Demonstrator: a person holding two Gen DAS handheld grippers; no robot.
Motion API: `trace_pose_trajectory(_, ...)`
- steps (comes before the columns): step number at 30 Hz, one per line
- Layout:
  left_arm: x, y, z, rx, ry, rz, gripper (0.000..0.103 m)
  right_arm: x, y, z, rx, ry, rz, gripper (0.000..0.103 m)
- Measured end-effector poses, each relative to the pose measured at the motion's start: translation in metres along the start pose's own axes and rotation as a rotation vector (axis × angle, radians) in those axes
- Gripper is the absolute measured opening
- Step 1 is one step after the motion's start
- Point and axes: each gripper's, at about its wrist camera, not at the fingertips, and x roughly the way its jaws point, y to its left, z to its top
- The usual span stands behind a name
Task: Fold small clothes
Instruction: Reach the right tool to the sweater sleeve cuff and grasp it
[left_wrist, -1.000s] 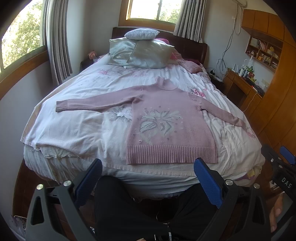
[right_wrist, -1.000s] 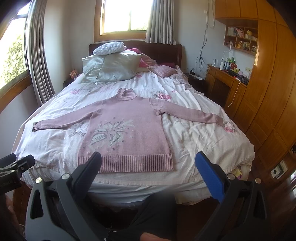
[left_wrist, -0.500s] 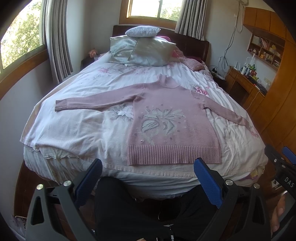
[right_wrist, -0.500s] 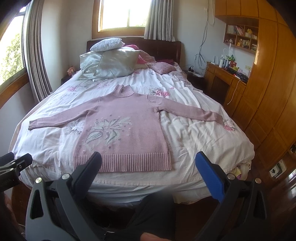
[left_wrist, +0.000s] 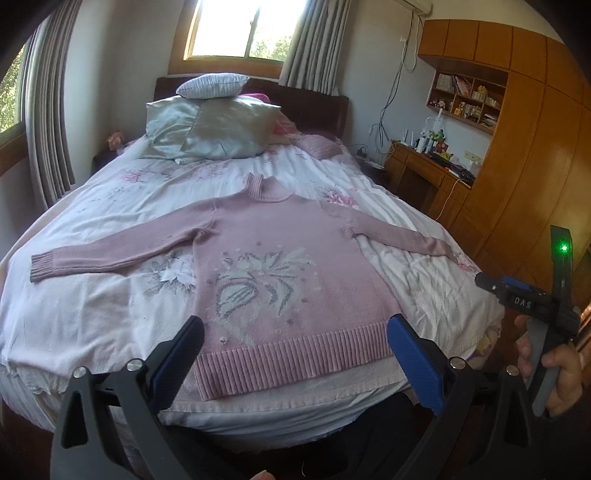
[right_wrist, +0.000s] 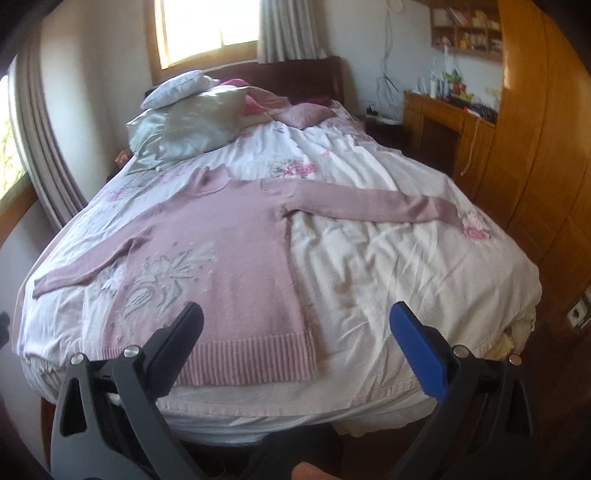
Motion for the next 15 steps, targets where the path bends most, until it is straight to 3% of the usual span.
trace_pose_trajectory(4,0.028,-0.005,0.009,0.01,0.004,0.001,0.099,0.051,-0.086,0.024,0.252,0.031,0.053,0.094)
trace_pose_trajectory(6,0.042,-0.009,0.01,0.015,0.014,0.006,0.099,0.078,-0.127,0.032,0.393,0.068,0.1,0.07)
trace_pose_trajectory(7,0.049,-0.01,0.011,0.013,0.023,0.003,0.099,0.096,-0.154,0.035,0.488,0.089,0.145,0.054)
trace_pose_trajectory(8,0.056,-0.011,0.01,0.008,0.034,-0.001,0.099,0.111,-0.177,0.037,0.57,0.1,0.18,0.047)
trace_pose_trajectory(10,0.07,-0.011,0.009,-0.012,0.056,-0.011,0.099,0.141,-0.222,0.039,0.734,0.091,0.252,0.045)
trace_pose_trajectory(13,0.091,-0.008,0.007,-0.04,0.085,-0.02,0.099,0.181,-0.279,0.044,0.914,0.061,0.285,0.026)
trace_pose_trajectory(15,0.104,-0.006,0.007,-0.056,0.104,-0.017,0.099,0.206,-0.31,0.048,1.012,0.04,0.312,0.025)
